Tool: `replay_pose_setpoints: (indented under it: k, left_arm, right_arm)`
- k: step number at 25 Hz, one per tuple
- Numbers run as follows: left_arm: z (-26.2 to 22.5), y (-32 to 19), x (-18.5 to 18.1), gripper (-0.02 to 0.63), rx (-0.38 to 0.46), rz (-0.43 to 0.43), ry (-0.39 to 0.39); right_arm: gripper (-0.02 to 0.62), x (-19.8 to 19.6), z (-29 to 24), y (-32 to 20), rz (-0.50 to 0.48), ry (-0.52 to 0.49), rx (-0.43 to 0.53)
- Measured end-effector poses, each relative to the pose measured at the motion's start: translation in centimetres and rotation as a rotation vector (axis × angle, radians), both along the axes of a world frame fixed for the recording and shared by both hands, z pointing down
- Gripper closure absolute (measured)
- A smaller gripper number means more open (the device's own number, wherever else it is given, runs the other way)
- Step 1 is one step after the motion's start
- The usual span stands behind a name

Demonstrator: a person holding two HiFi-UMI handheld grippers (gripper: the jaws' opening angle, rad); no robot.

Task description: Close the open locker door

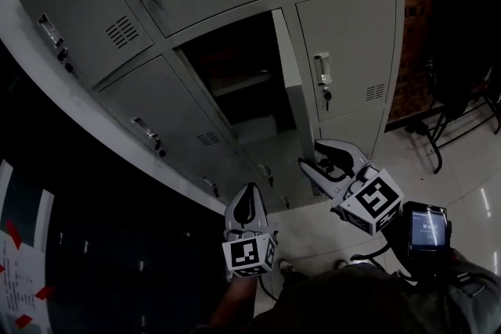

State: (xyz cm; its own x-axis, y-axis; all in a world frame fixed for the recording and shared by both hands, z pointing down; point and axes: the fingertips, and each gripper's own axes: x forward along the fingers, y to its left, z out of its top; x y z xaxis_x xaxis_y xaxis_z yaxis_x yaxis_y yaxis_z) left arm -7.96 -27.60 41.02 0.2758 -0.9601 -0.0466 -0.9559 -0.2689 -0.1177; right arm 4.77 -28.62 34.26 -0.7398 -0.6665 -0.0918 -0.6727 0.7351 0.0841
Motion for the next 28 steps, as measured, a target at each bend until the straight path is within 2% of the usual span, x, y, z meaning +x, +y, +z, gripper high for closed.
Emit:
replay_pose_setpoints:
  k: [8, 13, 28]
  left_arm:
    - [-1.2, -2.8, -7.0, 0.604, 0.027, 0.035, -0.003]
    - [-1.6, -5.0, -10.9, 0.604, 0.038, 0.05, 0.002]
    - [-1.9, -9.9, -19.3, 0.604, 0.045, 0.07, 0.006]
  right_arm:
    - [0.442, -7.7, 0.0, -1.9, 0.037, 0.042, 0.026]
    - [0.443, -11.5, -0.1, -4.0, 0.079, 0.036, 0.031]
    - [0.459, -18.6, 0.3, -12.1, 0.234, 0.068, 0.006]
